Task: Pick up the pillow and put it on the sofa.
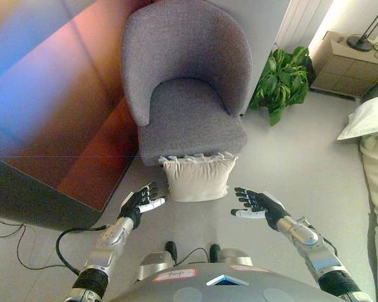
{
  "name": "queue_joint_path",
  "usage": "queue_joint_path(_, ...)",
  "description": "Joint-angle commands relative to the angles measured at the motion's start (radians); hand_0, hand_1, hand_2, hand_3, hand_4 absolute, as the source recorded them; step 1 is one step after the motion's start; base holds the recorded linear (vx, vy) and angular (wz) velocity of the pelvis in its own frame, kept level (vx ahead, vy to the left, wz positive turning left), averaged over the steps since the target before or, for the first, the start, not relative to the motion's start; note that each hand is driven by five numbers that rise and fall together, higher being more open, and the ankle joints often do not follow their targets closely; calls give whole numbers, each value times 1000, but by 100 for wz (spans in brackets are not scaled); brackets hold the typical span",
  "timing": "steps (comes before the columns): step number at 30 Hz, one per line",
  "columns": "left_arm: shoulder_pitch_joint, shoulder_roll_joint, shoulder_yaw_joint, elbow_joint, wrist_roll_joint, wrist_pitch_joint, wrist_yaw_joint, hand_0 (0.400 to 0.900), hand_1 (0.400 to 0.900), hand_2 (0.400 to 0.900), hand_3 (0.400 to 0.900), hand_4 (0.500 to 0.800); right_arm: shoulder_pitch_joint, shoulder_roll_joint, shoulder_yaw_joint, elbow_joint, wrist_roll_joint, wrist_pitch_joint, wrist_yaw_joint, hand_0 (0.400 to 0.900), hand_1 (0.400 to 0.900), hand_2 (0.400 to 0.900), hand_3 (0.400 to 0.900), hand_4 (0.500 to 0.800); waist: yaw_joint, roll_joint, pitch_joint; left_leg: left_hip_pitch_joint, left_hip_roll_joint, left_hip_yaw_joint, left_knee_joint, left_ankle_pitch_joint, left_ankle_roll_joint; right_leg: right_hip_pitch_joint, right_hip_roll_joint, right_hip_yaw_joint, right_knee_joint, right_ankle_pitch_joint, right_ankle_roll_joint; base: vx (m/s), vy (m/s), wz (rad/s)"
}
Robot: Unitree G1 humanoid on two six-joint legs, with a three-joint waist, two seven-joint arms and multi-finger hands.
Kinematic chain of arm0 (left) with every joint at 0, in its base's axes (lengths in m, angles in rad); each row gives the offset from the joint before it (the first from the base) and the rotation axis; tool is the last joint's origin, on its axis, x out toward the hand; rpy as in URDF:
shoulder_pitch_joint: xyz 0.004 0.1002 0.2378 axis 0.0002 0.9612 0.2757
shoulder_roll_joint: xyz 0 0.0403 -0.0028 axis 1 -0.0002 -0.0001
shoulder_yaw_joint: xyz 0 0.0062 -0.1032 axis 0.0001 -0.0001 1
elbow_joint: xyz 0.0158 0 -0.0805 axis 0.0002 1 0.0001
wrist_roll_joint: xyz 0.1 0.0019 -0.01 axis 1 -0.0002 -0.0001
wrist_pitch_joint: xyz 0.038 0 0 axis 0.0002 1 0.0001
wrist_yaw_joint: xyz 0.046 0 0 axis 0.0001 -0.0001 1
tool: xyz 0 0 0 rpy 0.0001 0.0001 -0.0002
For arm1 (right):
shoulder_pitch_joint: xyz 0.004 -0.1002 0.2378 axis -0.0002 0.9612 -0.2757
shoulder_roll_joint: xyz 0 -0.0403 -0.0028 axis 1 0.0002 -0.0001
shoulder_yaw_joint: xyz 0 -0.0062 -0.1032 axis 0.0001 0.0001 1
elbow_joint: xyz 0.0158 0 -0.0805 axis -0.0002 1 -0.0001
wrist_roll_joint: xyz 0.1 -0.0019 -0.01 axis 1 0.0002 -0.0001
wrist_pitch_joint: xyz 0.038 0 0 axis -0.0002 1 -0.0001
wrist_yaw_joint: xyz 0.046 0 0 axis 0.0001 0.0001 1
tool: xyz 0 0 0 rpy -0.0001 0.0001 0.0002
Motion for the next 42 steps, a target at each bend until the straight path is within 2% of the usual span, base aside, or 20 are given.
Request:
queue_joint_path(1,-51,19,51,-67,22,-60,9,900,900,900,900,800,-43,-22,-17,-68,22,-58,-2,900,900,900,900,800,0,-34,-48,-45,11,-3,112,-140,-14,-46,-27,-1,29,-7,60,0,0,0)
queue_joint_path(4,-50,11,51,-63,-2,-61,3,900,900,900,900,800,-38,-21,-18,-72,27,-61,2,900,900,900,900,800,-1,-34,-49,-43,14,-3,110,-140,-15,-45,-27,0,30,-8,60,0,0,0)
queue_joint_path(33,-44,14,68,-68,-8,-54,6,900,900,900,900,800,-35,-48,-27,-81,-42,-75,-8,900,900,900,900,800,-4,-34,-47,-42,34,-18,112,-130,-29,-41,-5,-8,37,-20,45,0,-15,2)
queue_joint_path(42,-65,11,69,-66,-37,-43,4,900,900,900,900,800,-38,-92,-48,-97,-109,-84,-17,900,900,900,900,800,-8,-42,-25,-59,77,-47,151,-138,-60,-48,33,-22,74,-55,19,-3,-95,14)
